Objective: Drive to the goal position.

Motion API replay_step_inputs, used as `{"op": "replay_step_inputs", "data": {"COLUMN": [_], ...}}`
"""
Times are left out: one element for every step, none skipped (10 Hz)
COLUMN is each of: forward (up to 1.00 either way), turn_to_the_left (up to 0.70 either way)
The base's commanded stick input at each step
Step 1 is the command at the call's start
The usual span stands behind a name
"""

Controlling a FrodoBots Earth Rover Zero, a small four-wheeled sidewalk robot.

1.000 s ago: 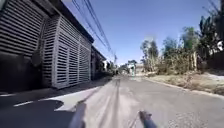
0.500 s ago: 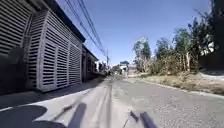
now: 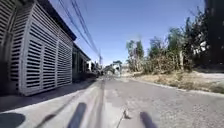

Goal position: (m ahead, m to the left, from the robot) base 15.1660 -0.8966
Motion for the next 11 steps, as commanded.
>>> {"op": "replay_step_inputs", "data": {"forward": [0.70, 0.70, 0.70, 0.70, 0.70, 0.70, 0.70, 0.70, 0.70, 0.70, 0.70], "turn_to_the_left": [0.00, 0.00, 0.00, 0.00, 0.00, 0.00, 0.00, 0.00, 0.00, 0.00, 0.00]}}
